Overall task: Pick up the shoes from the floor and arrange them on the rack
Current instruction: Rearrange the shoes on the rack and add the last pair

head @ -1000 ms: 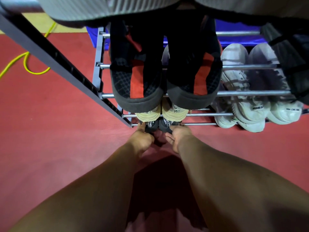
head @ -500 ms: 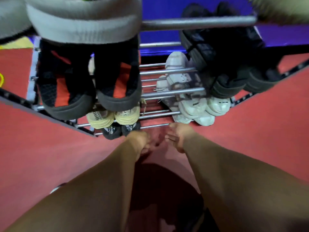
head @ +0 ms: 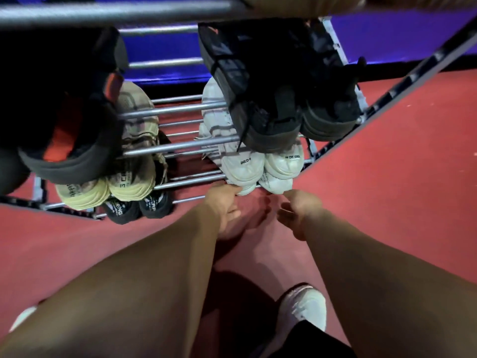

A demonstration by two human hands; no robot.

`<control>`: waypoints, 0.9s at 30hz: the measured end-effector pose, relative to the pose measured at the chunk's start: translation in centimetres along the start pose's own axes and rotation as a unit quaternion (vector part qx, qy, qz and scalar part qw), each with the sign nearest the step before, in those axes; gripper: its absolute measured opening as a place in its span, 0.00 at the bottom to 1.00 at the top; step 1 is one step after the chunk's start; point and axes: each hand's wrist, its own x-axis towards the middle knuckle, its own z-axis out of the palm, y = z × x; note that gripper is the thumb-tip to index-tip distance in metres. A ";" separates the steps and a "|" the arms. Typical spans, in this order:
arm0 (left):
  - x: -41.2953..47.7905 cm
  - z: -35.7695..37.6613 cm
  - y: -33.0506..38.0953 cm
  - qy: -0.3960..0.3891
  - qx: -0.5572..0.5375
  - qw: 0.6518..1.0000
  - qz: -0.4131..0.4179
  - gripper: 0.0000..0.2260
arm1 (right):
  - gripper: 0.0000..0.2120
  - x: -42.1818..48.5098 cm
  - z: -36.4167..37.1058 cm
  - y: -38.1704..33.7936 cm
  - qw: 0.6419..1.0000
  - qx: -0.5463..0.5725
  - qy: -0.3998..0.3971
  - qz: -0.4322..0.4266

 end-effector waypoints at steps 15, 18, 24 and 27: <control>3.1 2.0 0.6 0.025 0.022 0.999 0.034 0.17 | 0.01 2.7 -0.2 -0.6 0.998 0.042 -0.056 0.006; 3.5 1.8 0.8 0.035 0.025 0.998 0.039 0.14 | 0.04 3.1 0.1 -0.6 0.998 0.030 -0.063 0.005; 4.1 0.7 0.1 0.032 0.084 0.994 0.064 0.15 | 0.07 3.9 0.5 -0.7 0.996 0.053 -0.070 0.015; 4.2 0.4 0.1 0.030 0.079 0.994 0.067 0.17 | 0.05 4.8 0.7 -0.5 0.994 0.070 -0.084 0.020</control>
